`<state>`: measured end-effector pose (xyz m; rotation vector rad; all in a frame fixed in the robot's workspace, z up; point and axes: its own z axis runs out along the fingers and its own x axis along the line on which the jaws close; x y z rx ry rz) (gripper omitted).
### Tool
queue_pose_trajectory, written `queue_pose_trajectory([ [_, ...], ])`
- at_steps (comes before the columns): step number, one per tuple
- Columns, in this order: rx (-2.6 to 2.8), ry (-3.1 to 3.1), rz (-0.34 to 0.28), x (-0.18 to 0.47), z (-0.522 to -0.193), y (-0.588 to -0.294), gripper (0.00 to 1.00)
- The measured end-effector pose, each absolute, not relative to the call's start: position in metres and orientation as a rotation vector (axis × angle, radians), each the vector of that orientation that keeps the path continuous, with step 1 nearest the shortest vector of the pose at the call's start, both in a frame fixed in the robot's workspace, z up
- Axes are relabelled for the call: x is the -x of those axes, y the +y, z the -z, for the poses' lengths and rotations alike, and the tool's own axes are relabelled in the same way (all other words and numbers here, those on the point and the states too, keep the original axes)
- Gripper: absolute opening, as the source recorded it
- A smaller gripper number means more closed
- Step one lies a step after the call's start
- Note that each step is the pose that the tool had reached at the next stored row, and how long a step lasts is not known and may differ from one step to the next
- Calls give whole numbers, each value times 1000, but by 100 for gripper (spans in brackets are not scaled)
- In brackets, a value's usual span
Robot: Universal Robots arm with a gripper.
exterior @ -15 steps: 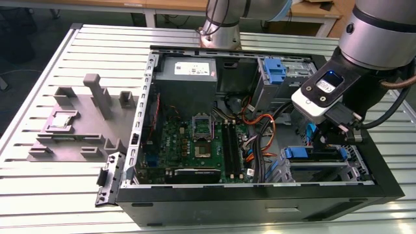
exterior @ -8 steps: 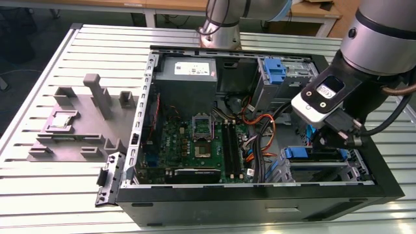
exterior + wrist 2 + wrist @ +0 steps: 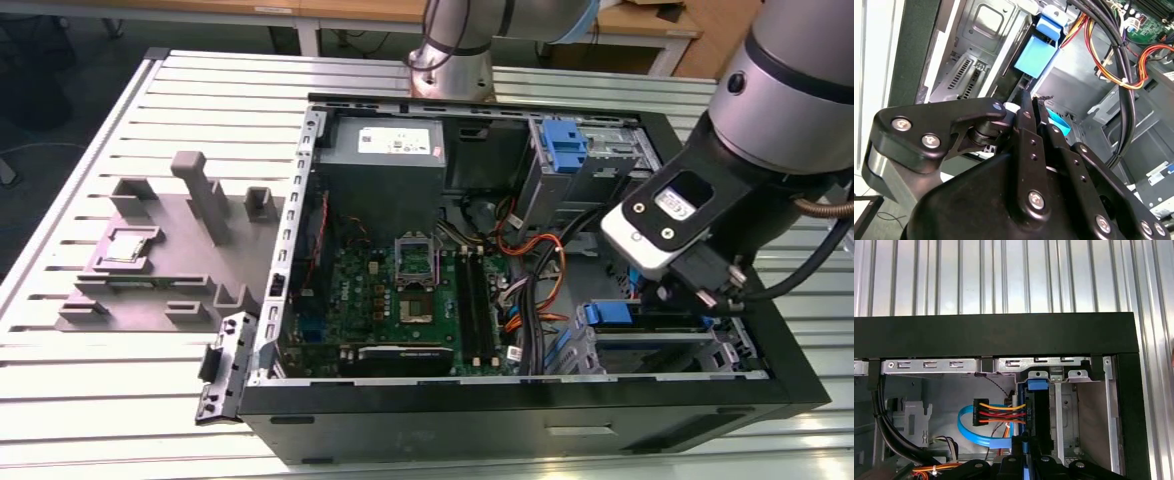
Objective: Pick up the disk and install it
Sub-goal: 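Insert the second disk wire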
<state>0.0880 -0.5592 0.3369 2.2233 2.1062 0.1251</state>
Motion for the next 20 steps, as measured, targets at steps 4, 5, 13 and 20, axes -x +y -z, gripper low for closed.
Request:
queue_pose_trajectory([
  [4,-2230,2111,-145,-88,-337,-565,16],
  [5,-2230,2111,-146,-88,-337,-565,16],
  [13,-2215,2122,-152,-87,-337,-565,16],
  [20,-2183,2157,-153,-88,-336,-566,16],
])
